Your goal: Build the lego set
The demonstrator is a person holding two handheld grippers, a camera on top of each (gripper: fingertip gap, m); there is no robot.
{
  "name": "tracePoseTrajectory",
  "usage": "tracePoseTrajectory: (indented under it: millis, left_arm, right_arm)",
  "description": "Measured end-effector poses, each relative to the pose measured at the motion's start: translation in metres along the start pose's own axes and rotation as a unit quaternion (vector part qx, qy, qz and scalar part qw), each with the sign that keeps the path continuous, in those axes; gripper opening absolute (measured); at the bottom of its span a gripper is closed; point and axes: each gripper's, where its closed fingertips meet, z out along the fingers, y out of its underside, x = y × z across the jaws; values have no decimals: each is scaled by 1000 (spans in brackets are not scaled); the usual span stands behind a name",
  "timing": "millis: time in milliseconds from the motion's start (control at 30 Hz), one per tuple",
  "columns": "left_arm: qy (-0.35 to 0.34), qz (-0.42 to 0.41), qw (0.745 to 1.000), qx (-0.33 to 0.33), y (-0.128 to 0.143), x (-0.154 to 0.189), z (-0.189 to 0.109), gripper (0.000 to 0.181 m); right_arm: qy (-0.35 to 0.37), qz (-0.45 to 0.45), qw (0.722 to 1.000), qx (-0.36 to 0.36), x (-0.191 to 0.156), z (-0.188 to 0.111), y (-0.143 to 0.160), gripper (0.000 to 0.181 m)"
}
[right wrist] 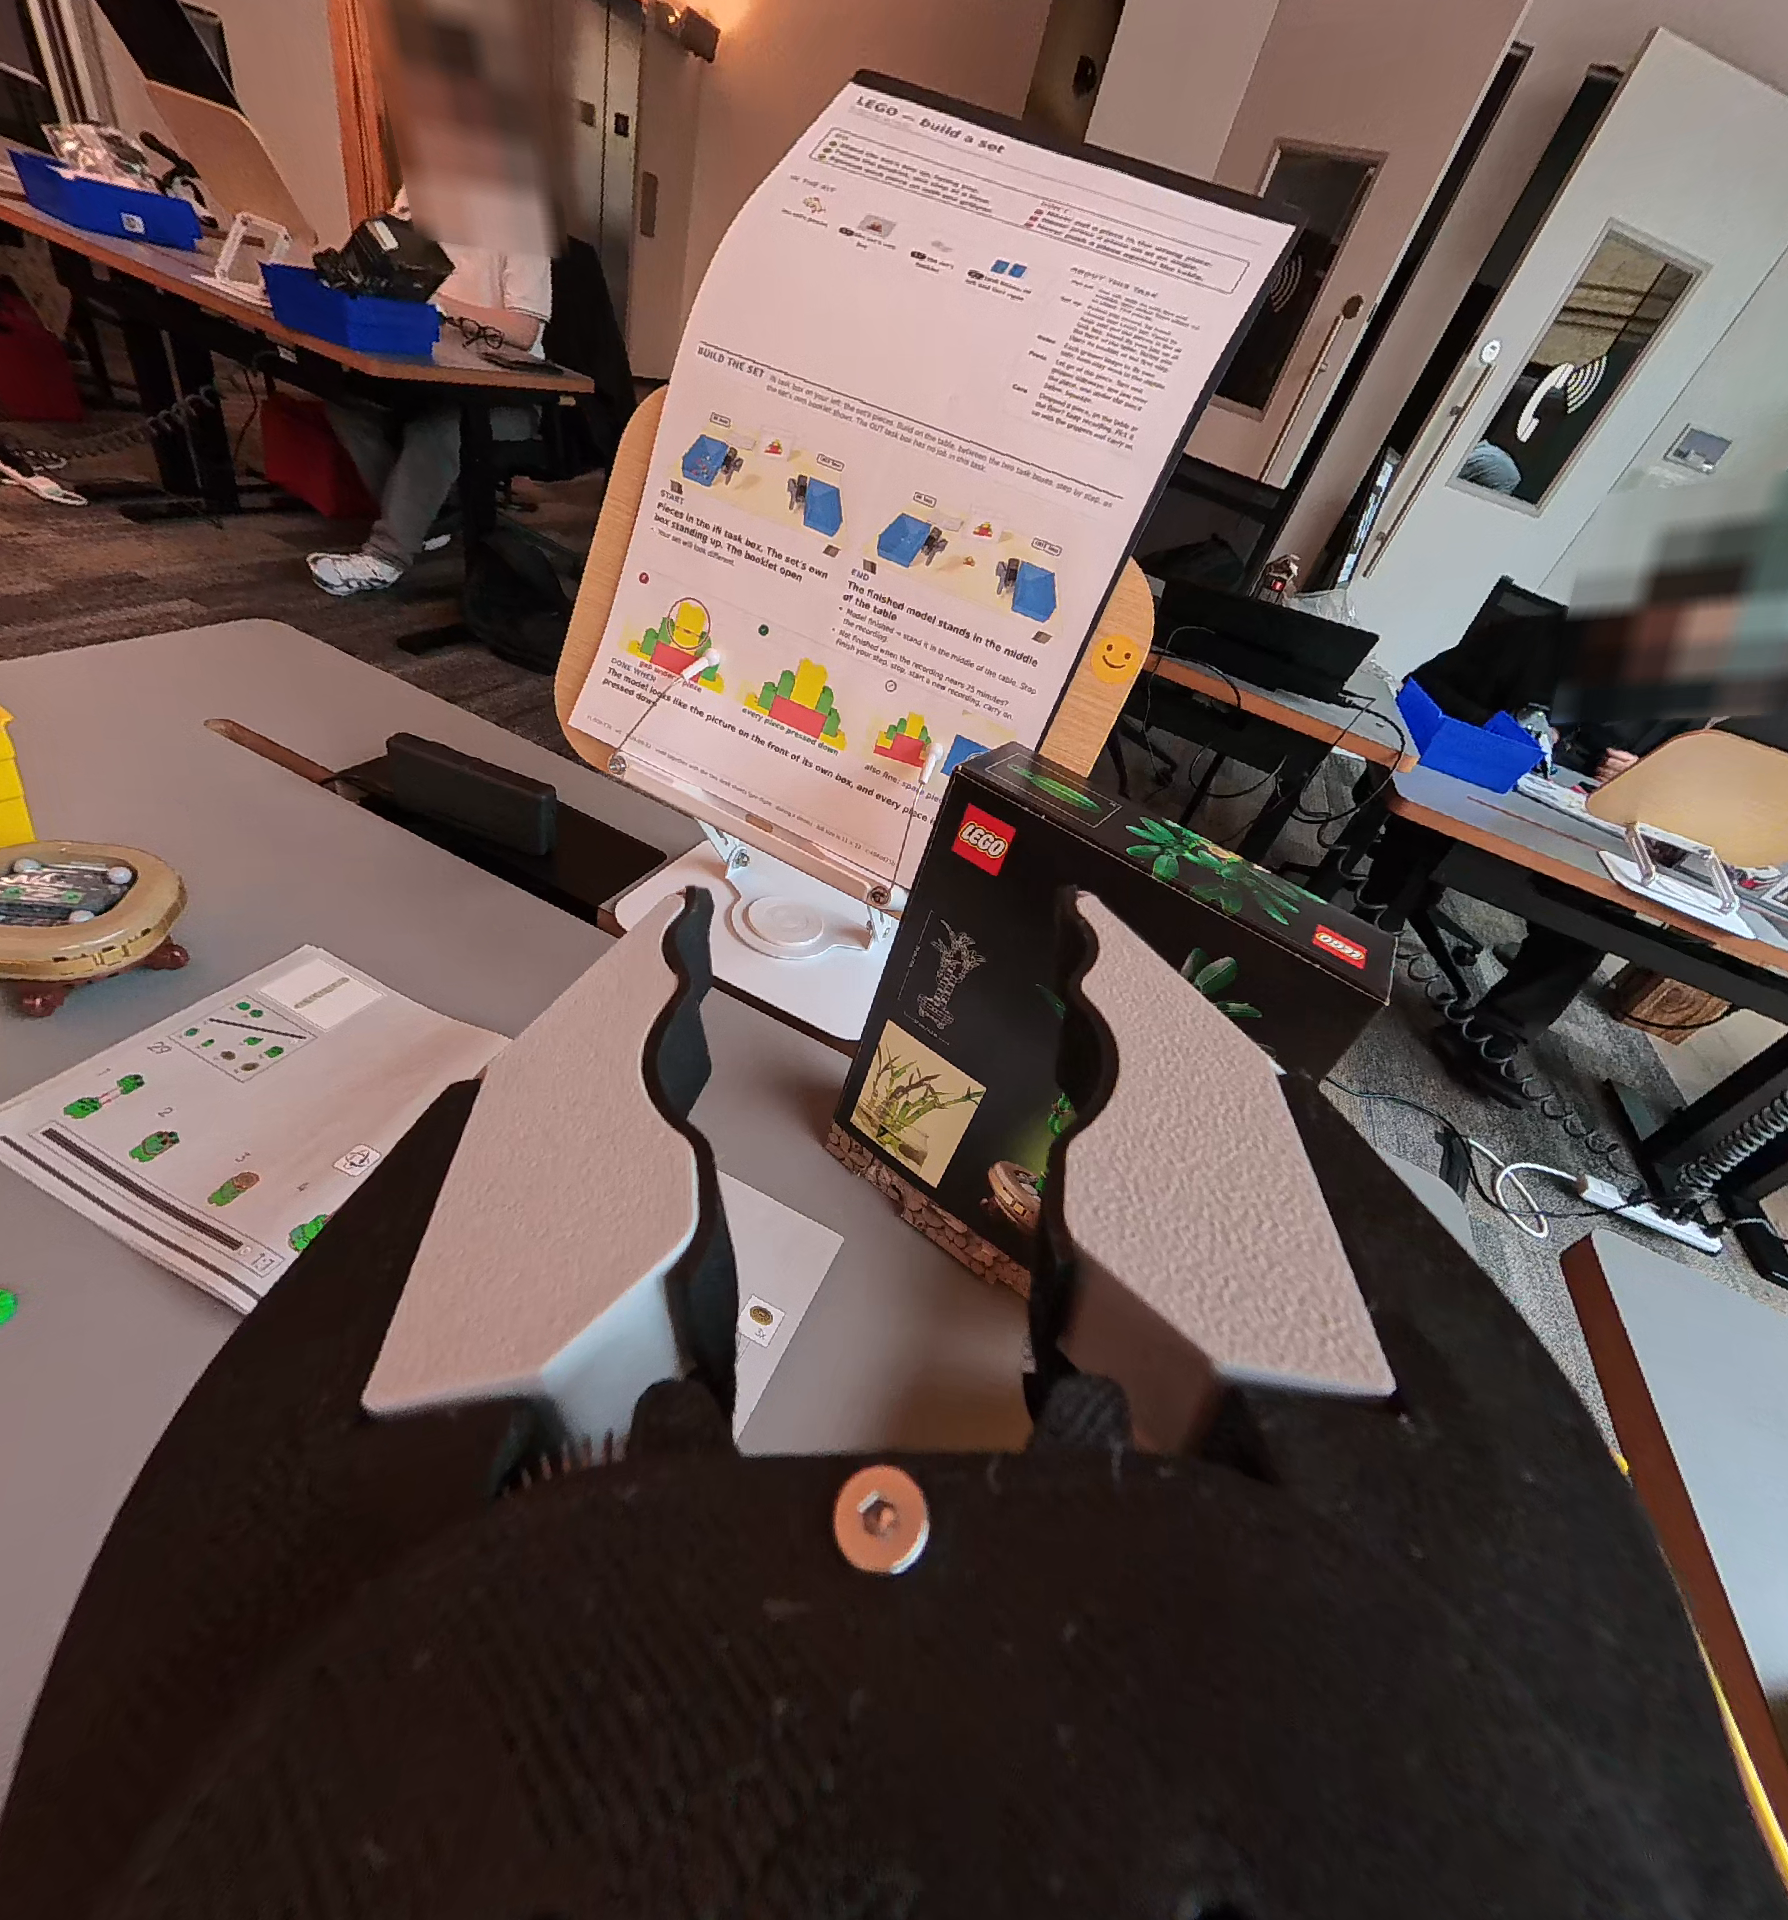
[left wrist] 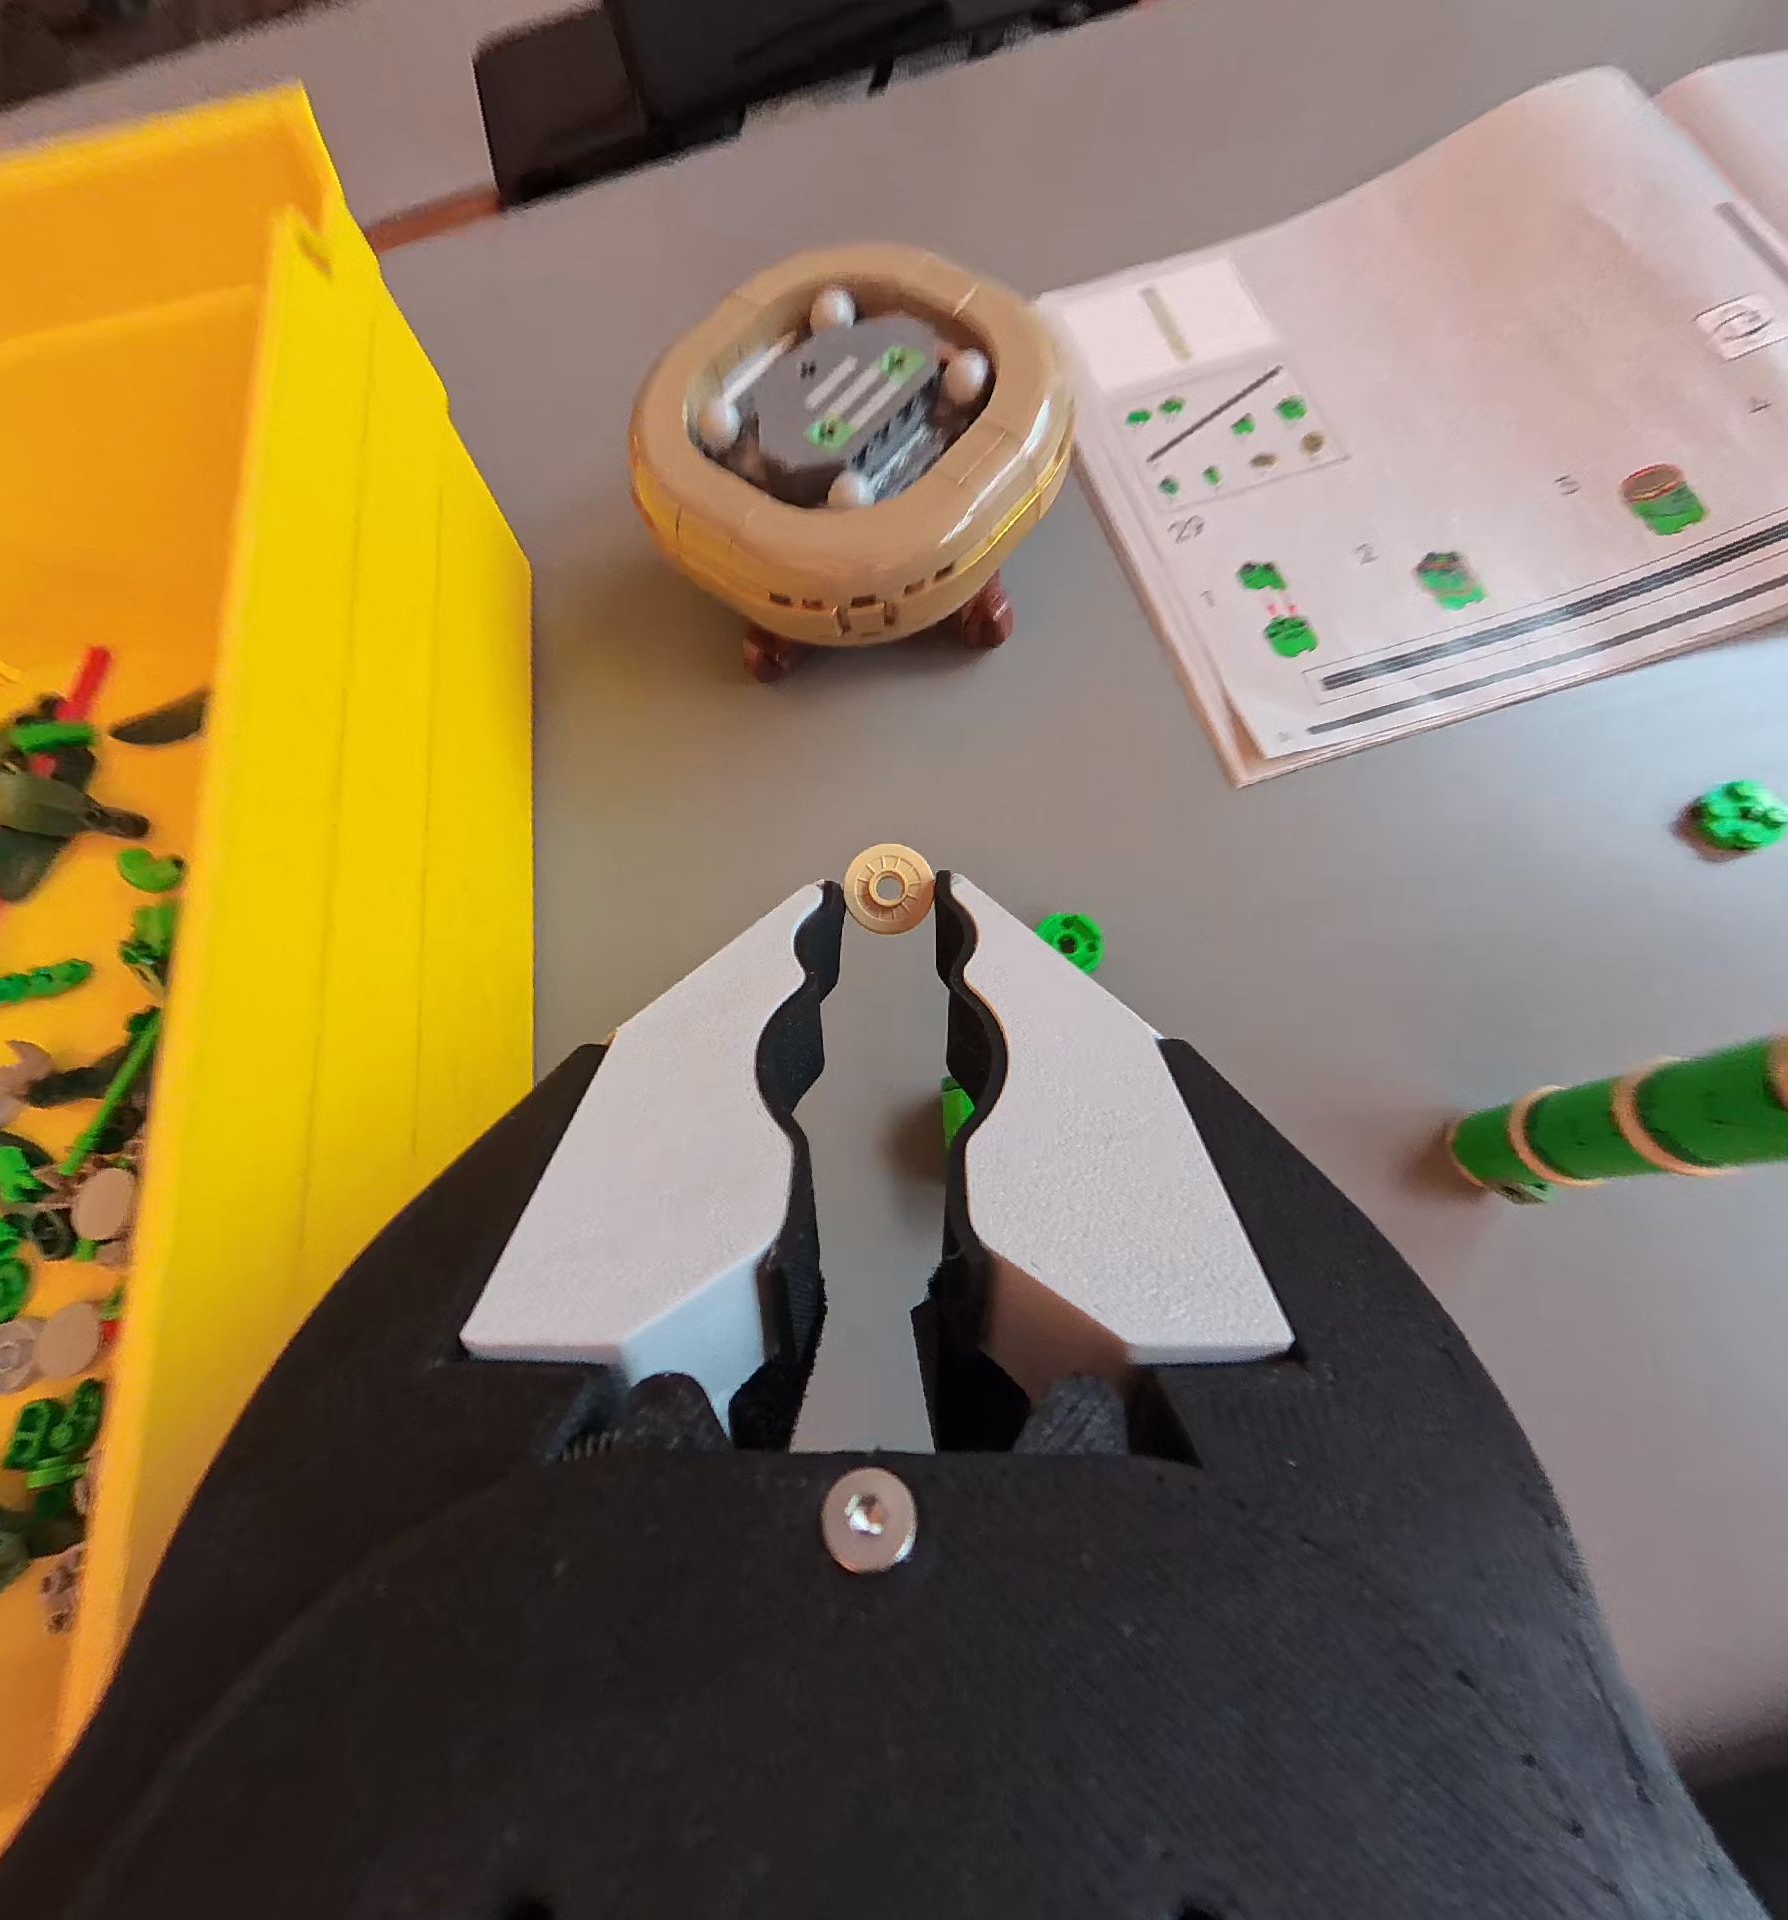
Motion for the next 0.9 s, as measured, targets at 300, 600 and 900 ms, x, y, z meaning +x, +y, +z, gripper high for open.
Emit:
tracePoseTrajectory:
  millis: [300,600,900]
  left_arm:
    - [-94,148,983,58,-33,13,-43,16]
    - [-30,75,990,114,-48,22,-104,16]
    - [-1,53,987,150,-48,25,-134,16]
  right_arm:
    - [-27,-33,999,-26,-29,20,2,65]
    - [-211,-85,974,-8,-146,35,-15,70]
    - [-546,-78,825,-123,-415,21,155,83]
